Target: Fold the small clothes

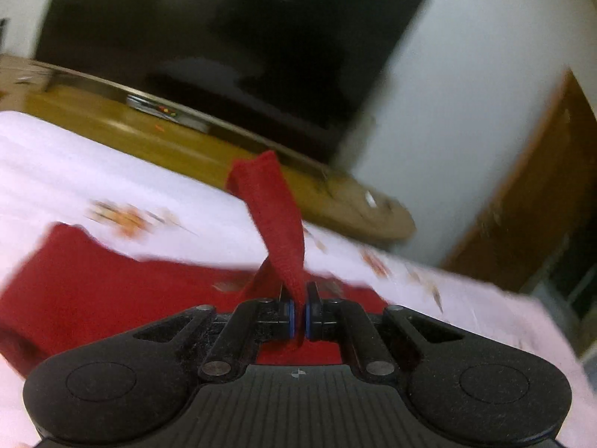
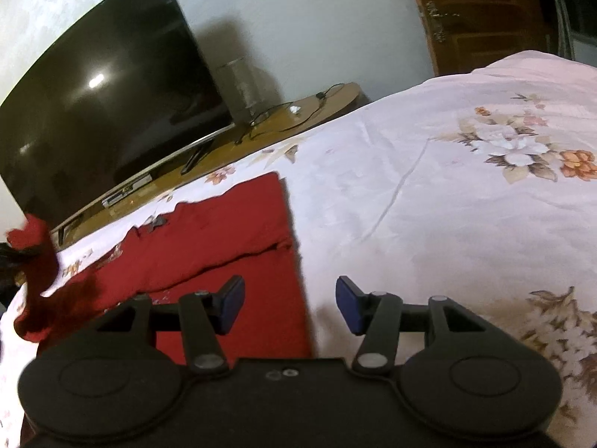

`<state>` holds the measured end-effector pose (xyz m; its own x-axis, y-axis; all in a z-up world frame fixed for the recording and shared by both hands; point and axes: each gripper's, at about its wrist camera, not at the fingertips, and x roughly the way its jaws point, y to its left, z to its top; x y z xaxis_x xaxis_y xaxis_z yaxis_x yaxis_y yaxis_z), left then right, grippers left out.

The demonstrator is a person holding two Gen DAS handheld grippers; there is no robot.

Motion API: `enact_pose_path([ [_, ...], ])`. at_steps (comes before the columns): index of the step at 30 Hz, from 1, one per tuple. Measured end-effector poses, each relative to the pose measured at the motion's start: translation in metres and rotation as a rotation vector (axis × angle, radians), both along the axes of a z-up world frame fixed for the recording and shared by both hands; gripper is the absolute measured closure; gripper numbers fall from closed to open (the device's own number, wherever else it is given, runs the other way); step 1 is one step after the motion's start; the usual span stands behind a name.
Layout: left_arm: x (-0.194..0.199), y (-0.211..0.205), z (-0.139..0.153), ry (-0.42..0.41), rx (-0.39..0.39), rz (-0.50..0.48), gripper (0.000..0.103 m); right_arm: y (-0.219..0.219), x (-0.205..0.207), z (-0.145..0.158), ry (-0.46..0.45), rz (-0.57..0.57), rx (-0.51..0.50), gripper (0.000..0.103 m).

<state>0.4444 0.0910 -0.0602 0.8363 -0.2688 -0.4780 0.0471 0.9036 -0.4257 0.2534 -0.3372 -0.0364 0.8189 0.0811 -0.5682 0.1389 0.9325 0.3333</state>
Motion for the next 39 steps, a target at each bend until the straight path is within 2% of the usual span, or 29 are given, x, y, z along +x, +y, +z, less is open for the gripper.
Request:
enact_pose_path([
  [5, 0.022, -0.081, -0.028, 0.091, 0.096, -0.095, 0.099, -0.026, -0.007, -0.001, 0.007, -0.046, 0.012, 0.049],
  [8, 0.029, -0.127, -0.047, 0.183, 0.198, -0.149, 0.098, -0.035, -0.006, -0.001, 0.015, -0.059, 0.035, 0.047],
  [10, 0.017, -0.14, -0.044, 0.137, 0.296, -0.156, 0.098, -0.038, -0.001, -0.001, 0.013, -0.056, 0.069, 0.044],
  [11, 0.01, -0.142, -0.039, 0.129, 0.326, -0.171, 0.094, -0.037, 0.004, 0.0, 0.008, -0.049, 0.093, 0.044],
  [12, 0.0, -0.139, -0.033, 0.118, 0.327, -0.177, 0.078, -0.035, 0.01, 0.001, 0.0, -0.038, 0.113, 0.044],
  [13, -0.007, -0.133, -0.027, 0.098, 0.32, -0.172, 0.057, -0.032, 0.018, 0.002, -0.007, -0.023, 0.132, 0.043],
  [15, -0.029, -0.11, -0.013, 0.033, 0.337, -0.121, 0.042, -0.02, 0.037, 0.002, -0.021, 0.018, 0.183, 0.043],
  [19, -0.069, -0.041, -0.002, 0.019, 0.401, 0.015, 0.042, 0.016, 0.083, -0.004, -0.02, 0.125, 0.303, 0.044],
  [21, -0.082, -0.006, -0.006, 0.057, 0.425, 0.094, 0.042, 0.038, 0.106, -0.01, -0.001, 0.178, 0.343, 0.044],
  [25, -0.098, 0.047, -0.021, 0.141, 0.398, 0.197, 0.042, 0.065, 0.146, -0.031, 0.066, 0.217, 0.382, 0.048],
  [28, -0.092, 0.061, -0.04, 0.192, 0.377, 0.193, 0.042, 0.067, 0.163, -0.049, 0.132, 0.191, 0.468, 0.056],
  [30, -0.091, 0.063, -0.048, 0.189, 0.365, 0.189, 0.042, 0.068, 0.169, -0.059, 0.162, 0.187, 0.521, 0.057],
  [35, -0.088, 0.062, -0.05, 0.178, 0.37, 0.182, 0.042, 0.077, 0.172, -0.065, 0.173, 0.191, 0.534, 0.061],
  [38, -0.071, 0.057, -0.056, 0.179, 0.376, 0.167, 0.042, 0.078, 0.175, -0.067, 0.174, 0.196, 0.557, 0.071],
  [39, -0.067, 0.055, -0.058, 0.178, 0.382, 0.162, 0.042, 0.079, 0.177, -0.066, 0.174, 0.2, 0.544, 0.082],
])
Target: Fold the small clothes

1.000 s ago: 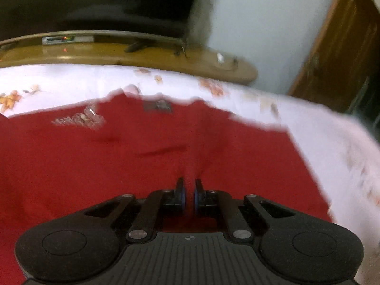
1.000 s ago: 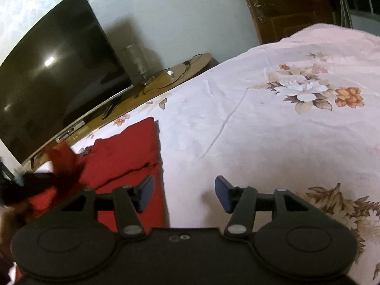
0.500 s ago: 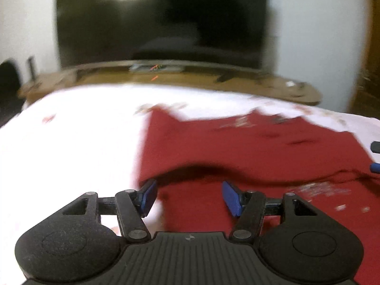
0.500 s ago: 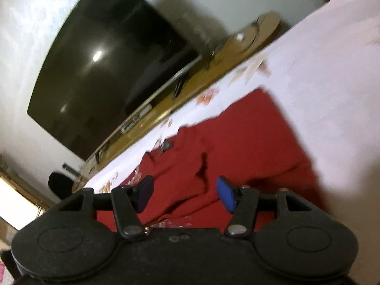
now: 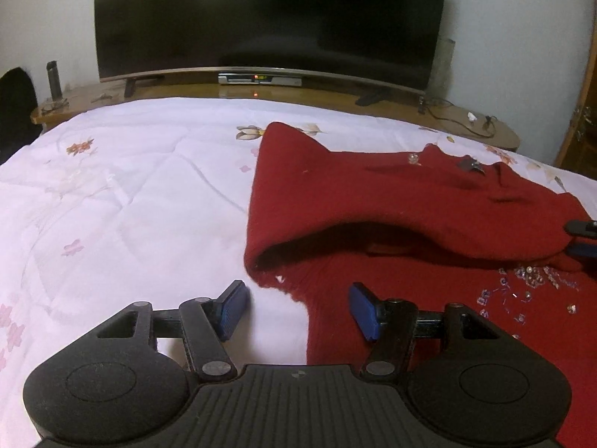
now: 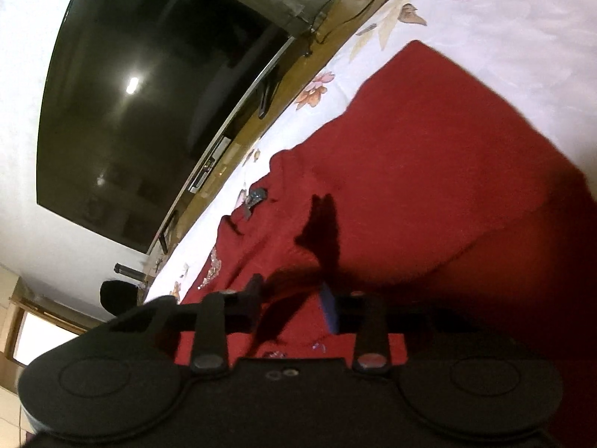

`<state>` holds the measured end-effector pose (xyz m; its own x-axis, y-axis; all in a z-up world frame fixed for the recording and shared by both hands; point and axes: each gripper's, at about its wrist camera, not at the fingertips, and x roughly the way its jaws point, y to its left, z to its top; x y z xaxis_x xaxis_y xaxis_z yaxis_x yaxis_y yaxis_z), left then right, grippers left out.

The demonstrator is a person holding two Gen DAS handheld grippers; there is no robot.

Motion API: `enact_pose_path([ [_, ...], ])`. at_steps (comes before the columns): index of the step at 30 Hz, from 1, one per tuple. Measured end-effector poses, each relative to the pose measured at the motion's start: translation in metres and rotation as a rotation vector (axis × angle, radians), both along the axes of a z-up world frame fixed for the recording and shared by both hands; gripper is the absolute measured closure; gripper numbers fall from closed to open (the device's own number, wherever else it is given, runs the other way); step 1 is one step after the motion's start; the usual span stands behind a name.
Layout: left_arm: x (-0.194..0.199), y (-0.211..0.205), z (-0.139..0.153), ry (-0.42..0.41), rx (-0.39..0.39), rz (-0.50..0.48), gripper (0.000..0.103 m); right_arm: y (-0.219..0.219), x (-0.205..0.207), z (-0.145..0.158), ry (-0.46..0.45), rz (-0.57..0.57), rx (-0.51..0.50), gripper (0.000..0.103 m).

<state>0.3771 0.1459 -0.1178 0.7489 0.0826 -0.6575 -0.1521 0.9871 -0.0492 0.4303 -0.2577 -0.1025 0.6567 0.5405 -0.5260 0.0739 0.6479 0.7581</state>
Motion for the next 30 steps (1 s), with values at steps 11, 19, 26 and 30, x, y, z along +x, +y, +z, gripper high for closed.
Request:
enact_pose_path([
  [11, 0.008, -0.006, 0.001, -0.008, 0.022, -0.035, 0.057, -0.033, -0.015, 0.069, -0.25, -0.038, -0.284, 0.093],
  [19, 0.012, -0.01, 0.003, -0.006, 0.015, -0.067, 0.079, -0.053, -0.016, 0.058, -0.204, -0.017, -0.331, 0.093],
  [26, 0.013, 0.01, 0.001, -0.018, -0.137, 0.003, 0.079, -0.032, -0.019, 0.071, -0.263, 0.04, -0.356, 0.093],
  [30, 0.014, 0.01, -0.003, -0.018, -0.152, 0.009, 0.081, -0.035, -0.021, 0.07, -0.259, 0.014, -0.347, 0.093],
])
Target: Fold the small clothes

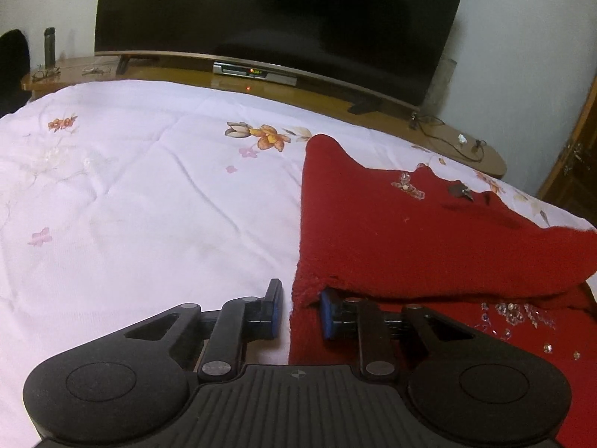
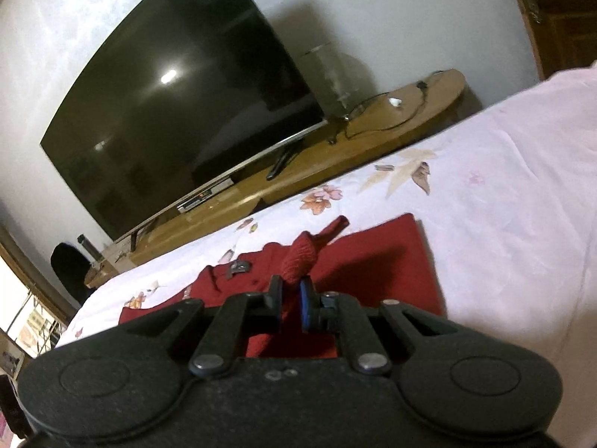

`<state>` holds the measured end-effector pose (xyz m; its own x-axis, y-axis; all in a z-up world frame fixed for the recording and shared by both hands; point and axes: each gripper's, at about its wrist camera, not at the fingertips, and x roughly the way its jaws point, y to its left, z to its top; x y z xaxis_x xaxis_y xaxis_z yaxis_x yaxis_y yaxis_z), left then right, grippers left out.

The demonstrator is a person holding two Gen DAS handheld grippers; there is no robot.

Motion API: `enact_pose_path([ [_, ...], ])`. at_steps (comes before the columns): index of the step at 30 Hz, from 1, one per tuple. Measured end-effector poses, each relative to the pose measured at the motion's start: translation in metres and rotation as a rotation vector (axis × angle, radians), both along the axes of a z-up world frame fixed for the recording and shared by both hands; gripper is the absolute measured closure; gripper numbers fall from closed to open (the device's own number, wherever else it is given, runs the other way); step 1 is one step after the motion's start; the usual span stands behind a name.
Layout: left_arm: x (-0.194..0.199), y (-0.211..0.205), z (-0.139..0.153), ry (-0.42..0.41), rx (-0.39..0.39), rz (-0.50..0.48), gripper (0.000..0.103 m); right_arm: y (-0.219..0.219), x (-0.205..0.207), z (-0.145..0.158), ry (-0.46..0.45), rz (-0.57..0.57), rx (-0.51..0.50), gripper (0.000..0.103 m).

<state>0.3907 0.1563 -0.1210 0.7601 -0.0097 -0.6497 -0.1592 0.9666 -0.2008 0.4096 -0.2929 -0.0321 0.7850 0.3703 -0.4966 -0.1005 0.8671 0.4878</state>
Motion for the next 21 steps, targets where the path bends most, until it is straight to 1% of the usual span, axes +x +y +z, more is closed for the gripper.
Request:
enact_pose_path([
  [1, 0.0, 0.0, -0.001, 0.002, 0.001, -0.002, 0.081, -0.002, 0.0, -0.006, 0.019, -0.015, -0.001, 0.093],
  [3, 0.002, 0.0, 0.0, 0.01, 0.004, -0.005, 0.081, -0.004, 0.004, -0.024, 0.092, -0.046, -0.035, 0.093],
  [5, 0.003, -0.001, 0.003, 0.031, 0.019, -0.031, 0.08, -0.007, 0.012, -0.045, 0.199, -0.056, -0.058, 0.09],
  [6, 0.002, -0.001, 0.005, 0.042, 0.032, -0.052, 0.08, -0.01, 0.01, -0.048, 0.201, -0.052, -0.044, 0.089],
  [7, -0.002, 0.001, 0.009, 0.049, 0.049, -0.072, 0.076, -0.014, 0.006, -0.045, 0.179, -0.061, -0.033, 0.08],
  [8, -0.008, 0.003, 0.013, 0.043, 0.064, -0.075, 0.071, -0.018, 0.0, -0.039, 0.151, -0.089, -0.042, 0.076],
  [9, -0.014, 0.006, 0.017, 0.026, 0.078, -0.069, 0.06, -0.023, -0.005, -0.034, 0.123, -0.104, -0.043, 0.072],
  [10, -0.02, 0.008, 0.024, -0.007, 0.094, -0.064, 0.059, -0.028, -0.009, -0.029, 0.096, -0.111, -0.035, 0.071],
  [12, -0.021, 0.007, 0.034, -0.056, 0.096, -0.078, 0.059, -0.038, -0.011, -0.022, 0.061, -0.111, -0.018, 0.07],
  [15, 0.002, -0.009, 0.045, -0.112, 0.072, -0.134, 0.059, -0.047, 0.0, -0.021, 0.062, -0.101, 0.001, 0.069],
  [18, 0.035, -0.035, 0.046, -0.127, 0.063, -0.21, 0.059, -0.044, 0.017, -0.026, 0.078, -0.061, -0.006, 0.069],
  [19, 0.046, -0.044, 0.044, -0.124, 0.071, -0.224, 0.059, -0.044, 0.021, -0.029, 0.086, -0.05, -0.014, 0.069],
  [21, 0.068, -0.054, 0.035, -0.093, 0.052, -0.234, 0.059, -0.039, 0.033, -0.036, 0.111, -0.023, -0.022, 0.069],
])
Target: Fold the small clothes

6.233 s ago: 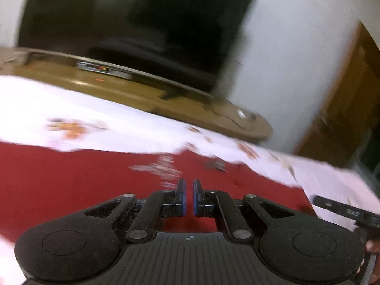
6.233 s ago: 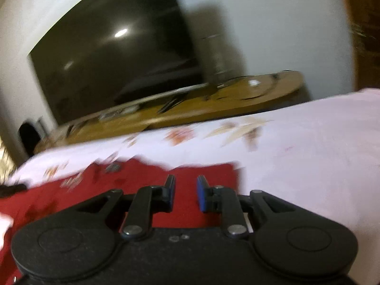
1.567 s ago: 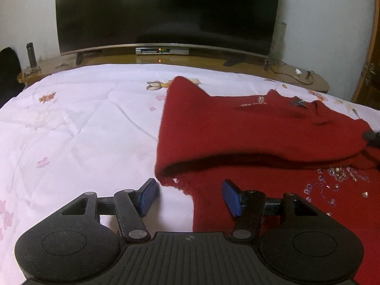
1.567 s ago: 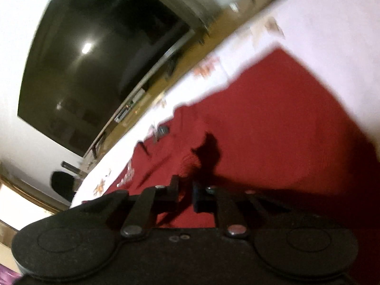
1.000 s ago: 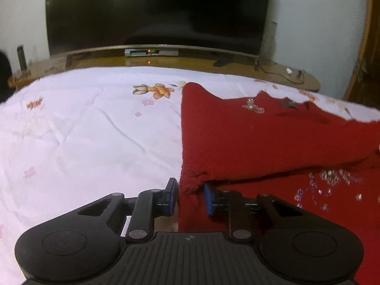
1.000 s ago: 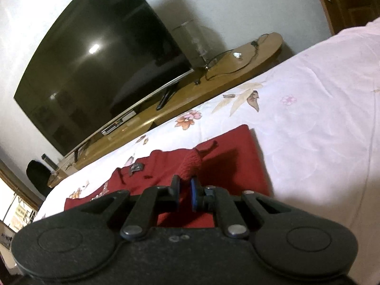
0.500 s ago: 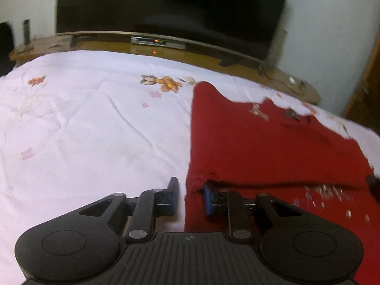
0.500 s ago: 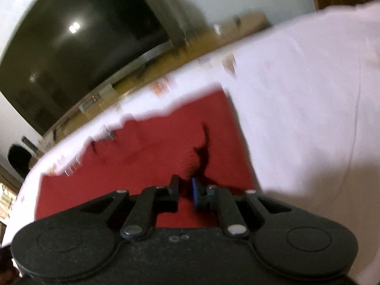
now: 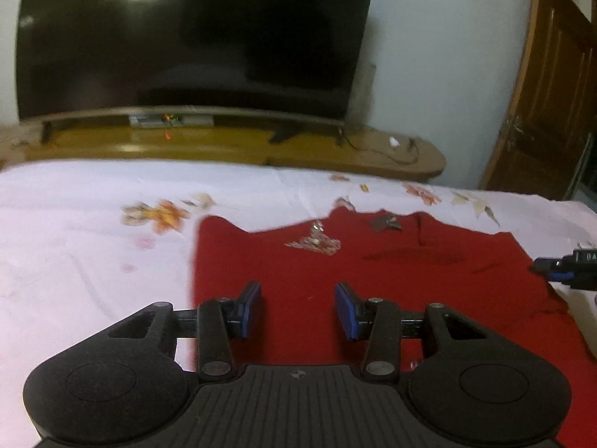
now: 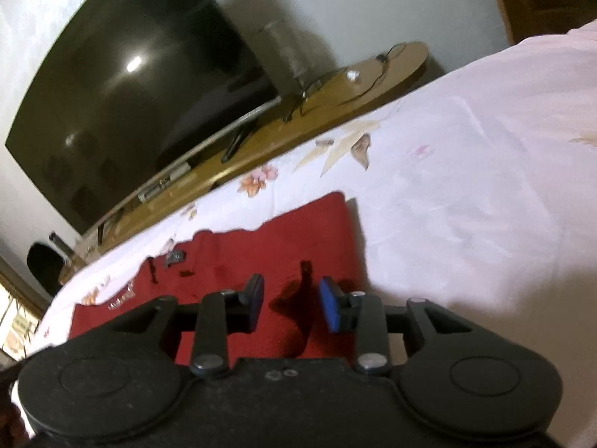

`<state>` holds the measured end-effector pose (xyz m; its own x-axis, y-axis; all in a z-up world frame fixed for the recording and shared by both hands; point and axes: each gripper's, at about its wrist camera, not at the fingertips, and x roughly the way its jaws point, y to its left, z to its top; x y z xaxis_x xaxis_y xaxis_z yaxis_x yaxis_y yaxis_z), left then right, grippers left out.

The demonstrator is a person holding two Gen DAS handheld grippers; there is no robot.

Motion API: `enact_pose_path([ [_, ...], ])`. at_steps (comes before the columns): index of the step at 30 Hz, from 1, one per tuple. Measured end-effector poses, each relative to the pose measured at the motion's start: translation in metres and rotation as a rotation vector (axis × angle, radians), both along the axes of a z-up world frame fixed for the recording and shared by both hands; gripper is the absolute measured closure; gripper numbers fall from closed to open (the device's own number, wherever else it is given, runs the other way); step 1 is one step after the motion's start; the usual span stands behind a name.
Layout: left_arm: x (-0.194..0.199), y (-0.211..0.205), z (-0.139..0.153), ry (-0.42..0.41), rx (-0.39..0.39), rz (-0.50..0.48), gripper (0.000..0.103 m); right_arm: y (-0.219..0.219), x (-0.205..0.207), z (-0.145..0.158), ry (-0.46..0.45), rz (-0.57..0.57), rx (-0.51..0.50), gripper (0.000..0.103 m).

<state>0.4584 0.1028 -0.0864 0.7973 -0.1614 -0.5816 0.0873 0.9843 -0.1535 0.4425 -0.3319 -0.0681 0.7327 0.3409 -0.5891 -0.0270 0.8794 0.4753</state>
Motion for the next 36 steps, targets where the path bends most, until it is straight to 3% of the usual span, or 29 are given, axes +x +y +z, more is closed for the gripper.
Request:
enact_pose_path([
  [2, 0.019, -0.004, -0.014, 0.051, -0.012, 0.004, 0.059, 0.007, 0.009, -0.008, 0.029, 0.038, -0.008, 0.074],
  [3, 0.026, -0.005, -0.019, 0.065, 0.01, 0.014, 0.059, 0.012, 0.011, -0.009, 0.028, 0.06, -0.02, 0.093],
  [6, 0.026, -0.007, -0.028, 0.062, 0.034, 0.021, 0.059, 0.022, 0.005, 0.009, -0.072, 0.086, -0.072, 0.095],
  [8, 0.027, -0.012, -0.03, 0.058, 0.054, 0.022, 0.059, 0.021, 0.011, 0.01, -0.061, 0.042, -0.115, 0.094],
  [10, 0.026, -0.016, -0.03, 0.059, 0.07, 0.025, 0.059, 0.013, 0.019, 0.0, 0.013, 0.023, -0.11, 0.088],
  [11, 0.027, -0.016, -0.03, 0.059, 0.068, 0.024, 0.059, 0.003, 0.016, -0.002, 0.02, 0.026, -0.054, 0.083],
  [13, 0.026, -0.012, -0.031, 0.054, 0.044, 0.025, 0.059, -0.014, 0.0, -0.002, -0.001, 0.016, 0.057, 0.053],
  [15, 0.026, -0.01, -0.032, 0.049, 0.029, 0.03, 0.059, -0.021, -0.01, -0.003, -0.006, 0.027, 0.106, 0.044],
  [17, 0.026, -0.011, -0.032, 0.047, 0.033, 0.032, 0.059, -0.018, -0.011, -0.007, 0.018, 0.066, 0.106, 0.045],
  [18, 0.026, -0.012, -0.032, 0.047, 0.037, 0.032, 0.059, -0.013, -0.008, -0.009, 0.033, 0.079, 0.085, 0.048],
  [20, 0.026, -0.011, -0.032, 0.05, 0.041, 0.027, 0.059, -0.002, -0.007, -0.008, 0.035, 0.083, -0.026, 0.07],
  [21, 0.026, -0.011, -0.031, 0.052, 0.042, 0.021, 0.059, 0.002, -0.007, -0.005, 0.034, 0.071, -0.09, 0.088],
  [24, 0.025, -0.009, -0.031, 0.046, 0.049, 0.012, 0.059, 0.003, -0.013, 0.002, 0.031, 0.023, -0.183, 0.098],
  [26, 0.024, -0.015, -0.029, 0.045, 0.086, 0.012, 0.059, 0.004, -0.015, 0.001, 0.037, -0.016, -0.277, 0.094],
  [29, 0.014, -0.029, -0.018, -0.003, 0.094, 0.015, 0.059, 0.006, -0.026, 0.015, -0.036, 0.018, -0.186, 0.084],
  [32, 0.011, -0.055, -0.022, -0.015, 0.142, -0.03, 0.059, 0.04, -0.03, 0.02, -0.096, 0.131, -0.207, 0.078],
  [34, 0.014, -0.071, -0.032, -0.001, 0.232, -0.054, 0.052, 0.068, -0.028, 0.01, -0.09, 0.223, -0.283, 0.073],
  [36, 0.015, -0.069, -0.03, 0.009, 0.234, -0.061, 0.051, 0.087, -0.022, -0.01, -0.052, 0.251, -0.408, 0.071],
])
